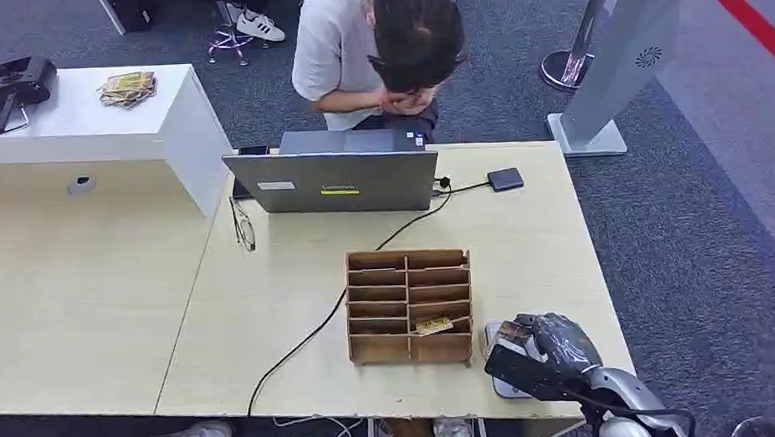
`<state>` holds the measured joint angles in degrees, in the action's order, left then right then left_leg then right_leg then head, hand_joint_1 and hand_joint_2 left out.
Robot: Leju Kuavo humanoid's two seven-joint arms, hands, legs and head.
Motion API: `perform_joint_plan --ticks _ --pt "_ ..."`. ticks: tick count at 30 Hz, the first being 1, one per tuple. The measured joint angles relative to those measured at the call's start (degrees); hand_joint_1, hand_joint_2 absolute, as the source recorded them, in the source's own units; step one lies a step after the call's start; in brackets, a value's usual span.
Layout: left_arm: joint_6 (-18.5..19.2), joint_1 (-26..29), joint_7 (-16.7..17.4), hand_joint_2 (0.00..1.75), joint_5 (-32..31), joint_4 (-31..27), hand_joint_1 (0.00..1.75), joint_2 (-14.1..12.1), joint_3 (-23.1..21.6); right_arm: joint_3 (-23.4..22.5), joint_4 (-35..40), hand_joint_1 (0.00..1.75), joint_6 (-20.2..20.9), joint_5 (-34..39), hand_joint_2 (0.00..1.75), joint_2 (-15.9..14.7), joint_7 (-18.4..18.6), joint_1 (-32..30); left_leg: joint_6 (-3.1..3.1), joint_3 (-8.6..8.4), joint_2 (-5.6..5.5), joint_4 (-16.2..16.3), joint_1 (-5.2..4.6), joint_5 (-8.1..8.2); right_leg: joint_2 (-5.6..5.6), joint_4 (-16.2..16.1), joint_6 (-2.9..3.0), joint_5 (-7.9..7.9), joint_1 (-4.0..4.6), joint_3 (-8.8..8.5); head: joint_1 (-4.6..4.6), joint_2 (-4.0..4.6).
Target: Pass the card to the sensor for recognition and then transmit it.
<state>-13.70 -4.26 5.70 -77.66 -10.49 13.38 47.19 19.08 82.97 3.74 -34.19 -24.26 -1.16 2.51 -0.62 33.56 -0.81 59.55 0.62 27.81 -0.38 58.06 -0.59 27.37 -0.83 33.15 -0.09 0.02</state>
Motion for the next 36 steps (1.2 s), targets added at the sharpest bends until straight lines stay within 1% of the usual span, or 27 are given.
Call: perform_joint_plan --ticks 20,21,22,23,24,25,26,27,28,29,31,32,36 --pt "0.0 0.0 0.0 0.0 0.0 0.0 0.0 0.0 0.0 0.0 0.0 1.75 0.0 0.0 1.75 0.0 0.0 0.0 0.0 0.0 0.0 0.0 0.0 0.0 0.0 0.0 0.0 0.0 0.0 0.0 0.0 0.0" --pt "0.0 0.0 0.0 0.0 0.0 0.0 0.0 0.0 0.0 0.0 0.1 1.75 -0.7 -0.1 1.75 0.0 -0.7 0.0 0.0 0.02 -0.01 0.0 0.0 -0.01 0.01 0.0 0.0 -0.01 0.0 -0.03 0.0 0.0" --pt "0.2 0.0 0.0 0.0 -0.2 0.0 0.0 0.2 0.0 -0.8 2.0 1.75 -3.0 -1.1 1.75 2.4 -3.7 -0.8 0.0 0.05 -0.13 0.0 0.0 -0.03 0.11 0.1 0.0 0.0 -0.01 -0.01 -0.08 0.0" --pt "0.3 0.2 0.0 0.0 -0.3 0.0 0.0 0.2 0.0 -3.1 5.5 1.75 -7.6 -2.4 1.75 5.0 -8.2 -2.4 0.0 0.09 -0.09 0.0 0.1 -0.04 0.07 0.1 0.01 0.0 0.1 0.02 -0.11 0.0" --pt "0.3 0.2 0.0 0.0 -0.3 0.0 0.0 0.2 0.0 -5.5 9.1 1.75 -14.2 -3.6 1.75 8.6 -12.4 -3.4 -0.04 0.08 -0.08 0.0 0.08 -0.01 0.02 0.1 0.02 0.0 0.05 0.12 -0.35 0.0" --pt "0.4 0.1 0.0 0.0 -0.3 0.0 0.0 0.4 0.0 -7.4 12.2 1.75 -23.2 -4.0 1.75 12.3 -15.5 -3.8 -0.03 -0.02 0.0 0.0 0.0 -0.01 -0.05 0.1 0.02 0.0 0.02 0.14 -0.06 0.0" --pt "0.4 0.1 0.0 0.0 -0.3 0.0 0.0 0.5 0.0 -8.5 14.6 1.75 -29.4 -3.3 1.75 14.7 -15.8 -3.7 -0.04 -0.11 -0.02 -0.1 0.05 -0.01 -0.02 0.1 0.05 0.07 0.06 0.05 0.22 0.0" --pt "0.4 0.1 -0.1 0.0 -0.3 0.0 0.0 0.5 0.0 -9.7 16.1 1.75 -32.7 -1.8 1.75 15.9 -16.5 -3.9 -0.06 -0.09 -0.17 -0.1 0.12 -0.02 0.13 0.1 0.18 0.17 0.1 -0.05 0.13 0.0" --pt "0.4 0.1 -0.1 0.0 -0.3 0.0 0.0 0.5 0.0 -10.7 17.3 1.75 -33.4 0.1 1.75 17.2 -17.2 -4.2 -0.06 -0.07 -0.22 -0.1 0.12 -0.02 0.19 0.1 0.2 0.18 0.13 -0.09 0.13 0.0" --pt "0.3 0.2 -0.1 0.0 -0.2 0.0 0.0 0.5 0.1 -11.7 18.3 1.75 -31.8 1.1 1.75 18.1 -17.9 -4.7 -0.06 -0.08 -0.16 -0.1 0.09 -0.02 0.14 0.1 0.2 0.17 0.11 -0.06 0.13 0.0" --pt "0.3 0.2 -0.1 0.0 0.0 0.0 0.0 0.5 0.1 -12.4 20.2 1.75 -26.9 3.9 1.75 20.0 -19.6 -5.4 -0.11 -0.09 0.1 -0.1 0.07 0.03 -0.1 0.1 0.22 0.12 0.08 0.02 0.17 0.0" --pt "0.3 0.1 -0.2 0.0 0.1 0.0 0.0 0.5 0.1 -12.4 20.7 1.75 -25.9 4.9 1.75 20.6 -20.2 -5.7 -0.11 -0.1 0.1 -0.1 0.07 0.03 -0.1 0.1 0.21 0.12 0.08 0.02 0.18 0.0" --pt "0.2 0.1 -0.2 0.0 0.4 0.0 0.0 0.5 0.1 -13.1 22.7 1.75 -23.8 7.5 1.75 22.3 -21.2 -5.8 -0.12 -0.08 0.01 -0.1 0.07 0.02 0.0 0.1 0.2 0.12 0.08 0.0 0.15 0.0"
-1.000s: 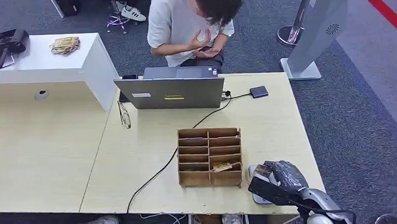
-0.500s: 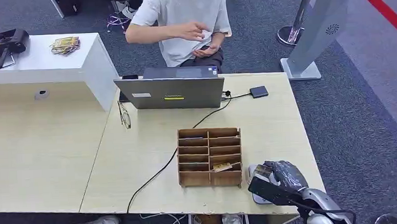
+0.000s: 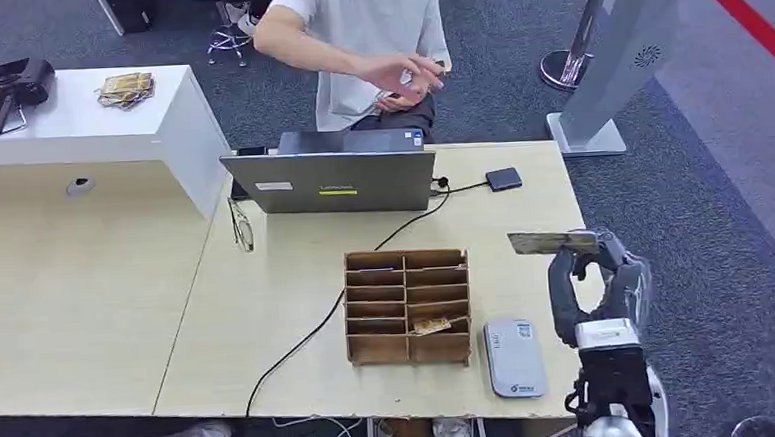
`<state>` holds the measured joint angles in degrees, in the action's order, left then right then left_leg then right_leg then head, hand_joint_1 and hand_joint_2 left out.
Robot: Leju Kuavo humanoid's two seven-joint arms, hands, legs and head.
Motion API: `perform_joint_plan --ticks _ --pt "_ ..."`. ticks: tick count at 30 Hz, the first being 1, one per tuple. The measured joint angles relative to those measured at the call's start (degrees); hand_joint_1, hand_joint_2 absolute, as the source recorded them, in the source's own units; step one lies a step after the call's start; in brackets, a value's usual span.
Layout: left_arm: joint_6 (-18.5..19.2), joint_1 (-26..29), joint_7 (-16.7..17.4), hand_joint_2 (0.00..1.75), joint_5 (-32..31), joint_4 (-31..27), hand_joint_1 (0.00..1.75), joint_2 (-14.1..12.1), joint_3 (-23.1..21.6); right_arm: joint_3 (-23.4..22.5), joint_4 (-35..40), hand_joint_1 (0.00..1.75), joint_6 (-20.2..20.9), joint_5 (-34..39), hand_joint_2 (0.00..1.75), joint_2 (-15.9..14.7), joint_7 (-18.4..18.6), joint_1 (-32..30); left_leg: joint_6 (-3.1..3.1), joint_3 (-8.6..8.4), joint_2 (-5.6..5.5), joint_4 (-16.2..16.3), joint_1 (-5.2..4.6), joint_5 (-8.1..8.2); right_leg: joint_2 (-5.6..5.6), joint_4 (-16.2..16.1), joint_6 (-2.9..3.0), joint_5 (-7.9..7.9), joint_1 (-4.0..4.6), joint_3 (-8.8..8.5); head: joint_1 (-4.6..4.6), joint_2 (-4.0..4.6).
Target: Pass the card to the sensor for recognition and then transmit it.
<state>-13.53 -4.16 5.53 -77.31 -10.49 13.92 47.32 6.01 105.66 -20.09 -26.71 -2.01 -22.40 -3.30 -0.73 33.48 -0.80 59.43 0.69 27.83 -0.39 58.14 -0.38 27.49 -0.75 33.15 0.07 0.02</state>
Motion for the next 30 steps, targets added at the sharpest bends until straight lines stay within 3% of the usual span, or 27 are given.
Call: perform_joint_plan --ticks 8,20,30 --pt "0.0 0.0 -0.2 0.0 0.2 0.0 0.0 0.0 0.0 0.6 2.3 1.75 1.0 1.0 1.75 0.6 0.1 0.7 0.0 0.0 0.0 0.0 -0.01 0.0 0.0 0.0 -0.01 -0.01 -0.01 0.0 0.02 0.0" --pt "0.0 0.0 -0.2 0.0 0.2 0.0 0.0 0.0 0.1 5.3 2.8 1.75 1.4 1.0 1.75 0.9 0.2 2.5 0.0 0.0 0.01 0.0 0.0 0.0 -0.01 0.0 -0.01 -0.01 0.0 0.0 0.0 0.0" --pt "0.2 0.0 -0.2 0.0 -0.3 0.0 0.0 0.0 0.1 9.8 0.0 1.75 4.1 -0.1 1.75 1.3 4.7 6.3 -0.01 0.0 0.0 0.0 -0.01 -0.01 -0.01 0.0 -0.01 -0.01 0.0 0.0 0.02 0.0"
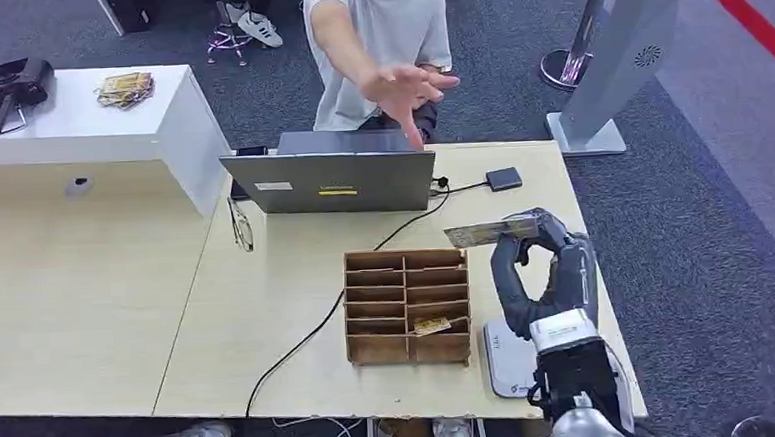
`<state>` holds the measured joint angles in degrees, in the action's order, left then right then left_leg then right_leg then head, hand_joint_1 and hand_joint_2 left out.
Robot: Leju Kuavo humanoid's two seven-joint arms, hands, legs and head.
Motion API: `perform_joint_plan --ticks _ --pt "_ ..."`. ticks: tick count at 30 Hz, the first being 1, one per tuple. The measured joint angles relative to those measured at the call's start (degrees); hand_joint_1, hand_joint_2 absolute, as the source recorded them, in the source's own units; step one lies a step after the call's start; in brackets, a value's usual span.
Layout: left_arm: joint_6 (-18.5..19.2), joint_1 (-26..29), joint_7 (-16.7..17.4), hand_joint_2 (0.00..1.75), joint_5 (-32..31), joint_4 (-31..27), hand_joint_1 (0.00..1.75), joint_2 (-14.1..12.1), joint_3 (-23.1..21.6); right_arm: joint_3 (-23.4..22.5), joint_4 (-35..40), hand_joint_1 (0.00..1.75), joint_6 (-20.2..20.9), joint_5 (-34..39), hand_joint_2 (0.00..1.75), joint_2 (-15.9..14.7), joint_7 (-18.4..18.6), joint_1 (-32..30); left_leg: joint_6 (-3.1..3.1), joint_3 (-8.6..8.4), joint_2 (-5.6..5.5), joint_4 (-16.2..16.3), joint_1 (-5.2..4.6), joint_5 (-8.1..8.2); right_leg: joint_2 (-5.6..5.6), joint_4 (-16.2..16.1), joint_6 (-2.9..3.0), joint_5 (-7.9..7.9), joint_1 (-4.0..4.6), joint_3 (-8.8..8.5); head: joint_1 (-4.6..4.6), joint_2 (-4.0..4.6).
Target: Pass the card to the sensor for recognition and then transmit it.
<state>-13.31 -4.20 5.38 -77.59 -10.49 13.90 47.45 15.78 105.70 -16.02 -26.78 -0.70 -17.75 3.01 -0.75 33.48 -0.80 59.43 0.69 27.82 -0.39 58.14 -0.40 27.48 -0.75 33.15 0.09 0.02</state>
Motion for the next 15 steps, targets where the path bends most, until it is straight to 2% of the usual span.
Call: perform_joint_plan --ticks 7,15 --pt "0.0 0.0 0.0 0.0 -0.3 0.0 0.0 0.0 0.0 1.4 -1.7 1.75 0.6 -0.1 1.75 0.2 1.3 1.3 0.0 0.01 0.0 0.0 0.0 0.0 0.0 0.0 0.0 0.0 0.0 0.0 -0.02 0.0" --pt "0.3 0.0 0.2 0.0 -1.2 0.0 0.0 0.0 0.0 4.3 -8.2 1.75 4.7 -1.7 1.75 0.4 5.2 5.1 -0.05 0.0 0.01 0.0 0.0 -0.04 -0.01 0.0 0.0 -0.01 0.0 0.0 0.0 0.0"
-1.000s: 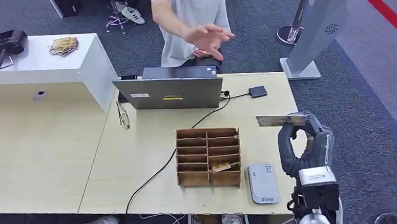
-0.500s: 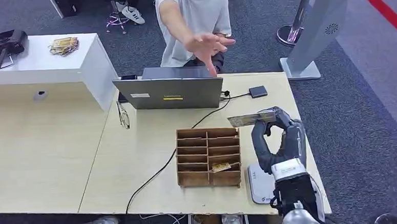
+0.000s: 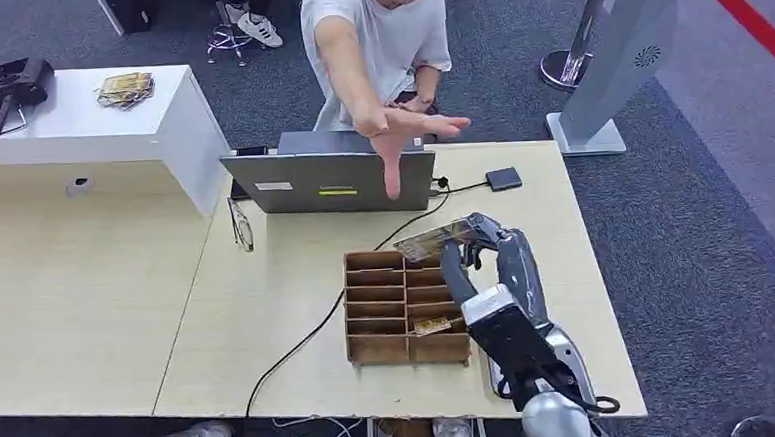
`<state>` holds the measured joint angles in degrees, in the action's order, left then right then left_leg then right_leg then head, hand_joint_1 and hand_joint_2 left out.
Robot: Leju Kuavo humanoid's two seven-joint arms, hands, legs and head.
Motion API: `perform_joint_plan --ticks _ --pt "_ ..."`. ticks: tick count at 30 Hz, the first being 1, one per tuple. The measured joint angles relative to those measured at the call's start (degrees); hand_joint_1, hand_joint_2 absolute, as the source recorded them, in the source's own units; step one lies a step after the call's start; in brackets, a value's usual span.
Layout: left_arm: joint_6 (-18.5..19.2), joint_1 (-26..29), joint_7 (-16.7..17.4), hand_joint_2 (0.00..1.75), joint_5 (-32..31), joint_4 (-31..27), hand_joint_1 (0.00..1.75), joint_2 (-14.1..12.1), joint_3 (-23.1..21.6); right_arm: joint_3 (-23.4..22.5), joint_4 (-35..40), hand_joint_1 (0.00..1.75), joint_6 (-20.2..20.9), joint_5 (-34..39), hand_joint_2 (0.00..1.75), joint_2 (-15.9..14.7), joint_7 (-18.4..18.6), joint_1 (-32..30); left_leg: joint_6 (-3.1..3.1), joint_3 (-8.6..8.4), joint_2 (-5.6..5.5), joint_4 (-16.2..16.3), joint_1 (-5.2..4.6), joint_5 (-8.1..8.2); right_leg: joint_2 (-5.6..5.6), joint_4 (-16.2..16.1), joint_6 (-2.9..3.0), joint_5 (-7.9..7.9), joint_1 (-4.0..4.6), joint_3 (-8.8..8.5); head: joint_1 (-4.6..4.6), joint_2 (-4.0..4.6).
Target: Pass the card to the sensor for recognition and then transmit it.
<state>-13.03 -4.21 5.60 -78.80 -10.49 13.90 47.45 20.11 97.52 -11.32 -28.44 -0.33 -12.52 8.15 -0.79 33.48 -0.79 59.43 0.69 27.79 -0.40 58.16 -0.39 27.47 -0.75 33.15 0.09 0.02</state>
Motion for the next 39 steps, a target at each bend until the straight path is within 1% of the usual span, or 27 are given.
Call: perform_joint_plan --ticks 2,6,10,13,20,22,25,26,27,28,29,30,31,36,39 --pt "0.2 0.0 0.1 0.0 -0.4 0.0 0.0 0.0 0.0 0.8 -1.8 1.75 0.4 -0.5 1.75 0.5 0.9 1.3 -0.02 0.0 -0.02 0.0 0.0 -0.01 0.01 0.0 0.0 0.0 0.0 0.0 0.0 0.0" --pt "0.4 -0.1 0.2 0.0 -1.0 0.0 0.0 0.0 -0.2 2.1 -4.7 1.75 0.0 -2.1 1.75 1.7 2.8 4.3 -0.03 -0.01 -0.01 0.0 0.01 -0.02 0.0 0.0 0.02 -0.02 0.01 0.0 0.0 0.0" --pt "0.9 -0.3 0.3 0.0 -1.5 0.0 0.0 0.0 -0.5 3.3 -7.7 1.75 -1.4 -4.3 1.75 3.2 5.1 7.5 -0.06 -0.01 -0.01 0.0 0.01 -0.04 0.0 0.0 0.02 -0.02 0.01 0.01 0.0 0.0" --pt "1.0 -0.3 0.6 0.0 -1.8 0.0 0.0 0.0 -0.7 4.0 -9.2 1.75 -2.4 -6.5 1.75 4.1 7.5 9.2 -0.06 0.0 -0.01 0.0 0.01 -0.04 0.0 0.0 0.02 -0.02 0.01 0.01 0.0 0.0" --pt "1.0 -0.3 0.7 0.0 -1.8 0.0 0.0 0.0 -0.7 4.1 -9.3 1.75 -2.5 -6.6 1.75 4.2 7.7 9.3 -0.06 0.0 -0.01 0.0 0.01 -0.04 0.0 0.0 0.02 -0.02 0.01 0.01 -0.02 0.0" --pt "1.0 -0.4 1.0 0.0 -1.9 0.0 0.0 0.0 -0.9 4.6 -10.5 1.75 -2.7 -7.2 1.75 4.7 8.3 10.7 -0.06 -0.01 -0.01 0.0 0.01 -0.04 0.0 0.0 0.03 -0.02 0.0 0.01 -0.02 0.0" --pt "1.4 -0.7 1.1 0.0 -2.4 0.0 0.0 0.0 -1.4 5.6 -13.3 1.75 -5.4 -13.3 1.75 6.3 10.7 13.1 -0.06 0.0 -0.04 0.0 0.01 -0.04 0.02 0.1 0.04 -0.03 0.0 0.01 -0.02 0.0" --pt "1.4 -0.7 1.1 0.0 -2.4 0.0 0.0 0.0 -1.6 5.9 -14.0 1.75 -5.5 -13.8 1.75 6.7 10.9 13.6 -0.06 0.0 -0.03 0.0 0.01 -0.04 0.01 0.1 0.04 -0.03 0.0 0.01 0.0 0.0" --pt "1.4 -0.7 1.1 0.0 -2.4 0.0 0.0 0.0 -1.7 5.9 -14.2 1.62 -5.5 -13.9 1.75 6.8 10.9 13.6 -0.06 0.0 -0.04 0.0 0.01 -0.04 0.02 0.1 0.04 -0.03 0.0 0.01 -0.02 0.0" --pt "1.5 -0.7 1.1 0.0 -2.4 0.0 0.0 0.0 -1.8 5.9 -14.3 0.8 -5.5 -14.1 1.75 6.9 10.9 13.6 -0.06 0.0 -0.04 0.0 0.01 -0.04 0.02 0.1 0.04 -0.03 0.0 0.01 -0.02 0.0" --pt "1.5 -0.7 1.1 0.0 -2.4 0.0 0.0 0.0 -1.8 6.0 -14.4 0.03 -5.5 -14.2 1.75 7.1 10.9 13.6 -0.06 0.0 -0.04 0.0 0.01 -0.04 0.02 0.1 0.04 -0.03 0.0 0.01 0.0 0.0" --pt "1.5 -0.8 1.1 0.0 -2.4 0.0 0.0 0.0 -1.8 6.0 -14.5 0.0 -5.5 -14.3 1.75 7.1 10.9 13.7 -0.06 0.0 -0.03 0.0 0.01 -0.04 0.01 0.1 0.04 -0.03 0.0 0.01 -0.02 0.0" --pt "1.5 -0.8 1.1 0.0 -2.4 0.0 0.0 0.0 -1.8 6.0 -14.6 0.0 -5.5 -14.4 0.0 7.2 10.8 13.7 -0.07 0.0 -0.03 0.0 0.01 -0.04 0.01 0.1 0.04 -0.03 0.0 0.01 0.0 0.0" --pt "1.5 -0.8 1.1 0.0 -2.4 0.0 0.0 0.0 -1.9 6.1 -14.7 0.0 -4.8 -14.8 0.0 7.3 10.7 13.7 -0.07 -0.01 -0.03 0.0 0.01 -0.05 0.01 0.1 0.04 -0.03 0.0 0.01 -0.02 0.0" --pt "1.5 -0.8 1.1 0.0 -2.3 0.0 0.0 0.0 -1.8 6.2 -14.7 0.0 -4.5 -14.7 0.0 7.4 9.9 13.7 -0.07 -0.01 -0.03 0.0 0.01 -0.05 0.01 0.0 0.04 -0.03 0.0 0.01 -0.02 0.0"
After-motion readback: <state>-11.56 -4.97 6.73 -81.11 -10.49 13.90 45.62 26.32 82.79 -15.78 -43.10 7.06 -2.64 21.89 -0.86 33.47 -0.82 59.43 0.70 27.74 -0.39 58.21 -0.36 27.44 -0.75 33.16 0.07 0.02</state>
